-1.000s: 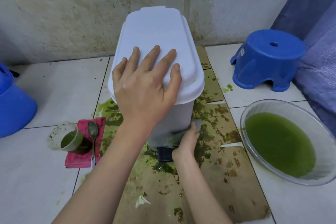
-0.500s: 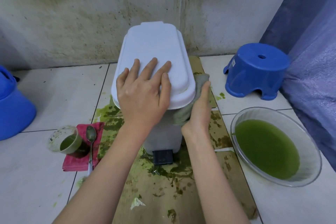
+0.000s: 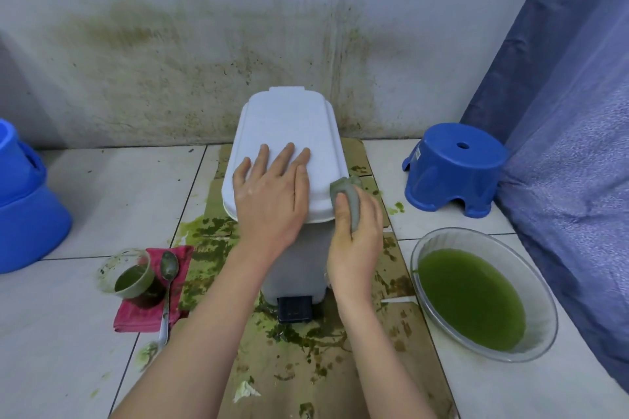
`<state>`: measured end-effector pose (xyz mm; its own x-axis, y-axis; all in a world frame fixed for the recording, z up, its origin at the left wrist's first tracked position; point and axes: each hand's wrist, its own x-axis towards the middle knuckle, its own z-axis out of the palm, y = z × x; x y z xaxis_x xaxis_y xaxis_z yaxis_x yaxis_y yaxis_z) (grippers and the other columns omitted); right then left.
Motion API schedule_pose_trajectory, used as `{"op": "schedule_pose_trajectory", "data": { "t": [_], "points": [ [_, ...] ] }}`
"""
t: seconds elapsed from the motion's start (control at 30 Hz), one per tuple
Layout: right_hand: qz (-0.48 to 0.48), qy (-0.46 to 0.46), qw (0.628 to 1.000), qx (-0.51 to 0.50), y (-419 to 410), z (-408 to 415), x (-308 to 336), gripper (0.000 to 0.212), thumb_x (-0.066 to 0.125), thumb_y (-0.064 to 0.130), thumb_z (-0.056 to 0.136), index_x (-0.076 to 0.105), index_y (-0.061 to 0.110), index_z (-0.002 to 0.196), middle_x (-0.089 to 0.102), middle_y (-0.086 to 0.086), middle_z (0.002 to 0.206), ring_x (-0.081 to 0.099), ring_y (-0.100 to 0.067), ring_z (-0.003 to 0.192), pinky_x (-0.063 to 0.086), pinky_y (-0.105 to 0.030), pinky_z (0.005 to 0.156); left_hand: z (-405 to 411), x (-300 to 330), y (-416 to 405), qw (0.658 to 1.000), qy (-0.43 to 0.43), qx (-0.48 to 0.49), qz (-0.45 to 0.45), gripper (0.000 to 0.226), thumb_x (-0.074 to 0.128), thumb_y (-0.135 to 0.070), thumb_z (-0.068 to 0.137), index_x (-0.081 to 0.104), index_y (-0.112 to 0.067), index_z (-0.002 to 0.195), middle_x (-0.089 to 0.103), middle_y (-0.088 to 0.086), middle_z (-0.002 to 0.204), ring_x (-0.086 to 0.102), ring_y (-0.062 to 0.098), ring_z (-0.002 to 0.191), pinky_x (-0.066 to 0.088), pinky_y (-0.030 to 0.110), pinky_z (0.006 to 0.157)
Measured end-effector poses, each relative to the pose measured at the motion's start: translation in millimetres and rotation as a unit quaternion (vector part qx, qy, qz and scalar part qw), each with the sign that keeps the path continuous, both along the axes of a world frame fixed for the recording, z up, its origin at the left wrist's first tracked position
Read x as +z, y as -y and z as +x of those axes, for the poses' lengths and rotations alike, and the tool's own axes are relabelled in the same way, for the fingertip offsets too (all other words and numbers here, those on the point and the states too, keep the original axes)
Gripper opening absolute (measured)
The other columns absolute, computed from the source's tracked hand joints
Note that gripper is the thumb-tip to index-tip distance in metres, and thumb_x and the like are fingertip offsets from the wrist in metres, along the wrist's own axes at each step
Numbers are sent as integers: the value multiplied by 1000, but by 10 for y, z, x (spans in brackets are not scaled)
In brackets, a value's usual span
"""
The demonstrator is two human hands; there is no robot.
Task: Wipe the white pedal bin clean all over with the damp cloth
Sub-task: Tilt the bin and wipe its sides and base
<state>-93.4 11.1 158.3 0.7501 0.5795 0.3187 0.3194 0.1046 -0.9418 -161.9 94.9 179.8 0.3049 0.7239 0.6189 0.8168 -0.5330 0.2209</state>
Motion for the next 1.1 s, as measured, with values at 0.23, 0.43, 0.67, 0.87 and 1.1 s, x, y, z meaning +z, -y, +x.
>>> {"op": "schedule_pose_trajectory", "data": {
  "t": [0.23,0.43,0.67,0.87,1.1],
  "points": [
    [-57,86,993,63,205,-336,-9,45,42,41,91,59,17,125,33,4,143,33,-9,128,28,-14,99,-64,62,16,997,-32,-32,-57,59,11,-42,95,55,-31,131,54,-6,137,39,22,136,15,37,107],
    [6,-16,998,63,280,-120,367,36,41,45,90,52,33,121,44,5,139,37,-3,130,33,-19,107,-325,283,269,923,295,-139,-206,47,29,-43,96,55,-22,129,56,-10,131,40,9,132,31,34,110],
    [-53,-179,928,323,-5,-155,957,61,12,67,84,19,46,142,33,15,148,31,-6,136,27,-26,111,-412,309,362,946,236,-108,-193,68,39,-62,89,31,-24,145,41,-7,144,31,12,135,30,35,109],
    [-18,-153,975,159,-31,13,912,53,21,51,98,24,32,147,37,13,147,33,2,131,24,-23,110,-372,171,282,973,176,6,-151,59,36,-37,99,17,-17,150,8,14,158,9,29,145,15,41,116],
    [-102,84,979,154,-328,-134,567,46,22,39,102,26,28,147,33,11,150,23,-4,139,17,-31,117,-324,95,26,975,176,-6,-138,53,29,-42,97,44,-10,136,29,14,149,27,28,138,27,38,110]
  ]
}}
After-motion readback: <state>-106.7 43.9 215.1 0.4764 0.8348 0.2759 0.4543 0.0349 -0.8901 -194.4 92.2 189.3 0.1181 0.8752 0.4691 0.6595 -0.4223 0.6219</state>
